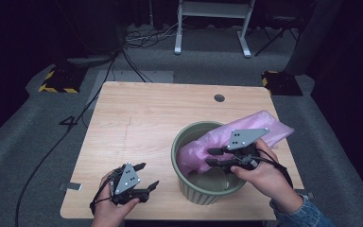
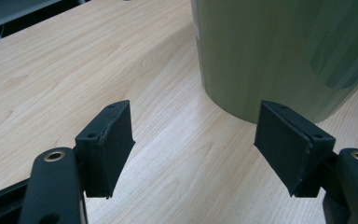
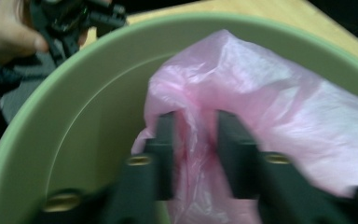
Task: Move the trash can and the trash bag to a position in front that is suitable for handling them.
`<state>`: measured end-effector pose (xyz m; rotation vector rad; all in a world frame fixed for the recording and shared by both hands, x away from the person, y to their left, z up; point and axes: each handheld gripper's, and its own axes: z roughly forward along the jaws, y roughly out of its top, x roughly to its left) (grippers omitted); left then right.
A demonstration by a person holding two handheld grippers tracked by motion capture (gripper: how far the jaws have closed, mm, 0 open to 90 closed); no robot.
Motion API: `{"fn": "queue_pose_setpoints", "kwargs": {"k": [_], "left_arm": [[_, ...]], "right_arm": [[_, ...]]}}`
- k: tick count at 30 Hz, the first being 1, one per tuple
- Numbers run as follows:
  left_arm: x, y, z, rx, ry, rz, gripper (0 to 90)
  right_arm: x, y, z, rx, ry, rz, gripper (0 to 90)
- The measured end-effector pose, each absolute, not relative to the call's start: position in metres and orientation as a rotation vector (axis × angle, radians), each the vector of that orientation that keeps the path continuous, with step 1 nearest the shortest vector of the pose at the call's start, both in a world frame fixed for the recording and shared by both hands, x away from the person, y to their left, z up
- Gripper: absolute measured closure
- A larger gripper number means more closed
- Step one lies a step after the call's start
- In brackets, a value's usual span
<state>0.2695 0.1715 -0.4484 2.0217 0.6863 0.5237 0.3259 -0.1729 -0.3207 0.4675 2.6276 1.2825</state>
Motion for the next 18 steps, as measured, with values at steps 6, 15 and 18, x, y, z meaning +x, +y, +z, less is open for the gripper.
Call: {"fn": "queue_pose_setpoints", "kwargs": {"k": [6, 15, 18], "left_arm": [[0.273, 0.169, -0.448, 2.023, 0.676, 0.519, 27.7], [0.277, 0.161, -0.450, 2.034, 0.660, 0.503, 27.7], [0.278, 0.160, -0.451, 2.036, 0.658, 0.501, 27.7]], "right_arm": [[0.322, -0.194, -0.315, 0.533, 2.547, 1.364, 39.3], [0.314, -0.250, -0.300, 0.665, 2.401, 1.380, 34.1], [0.313, -0.268, -0.297, 0.720, 2.348, 1.379, 32.2]]}}
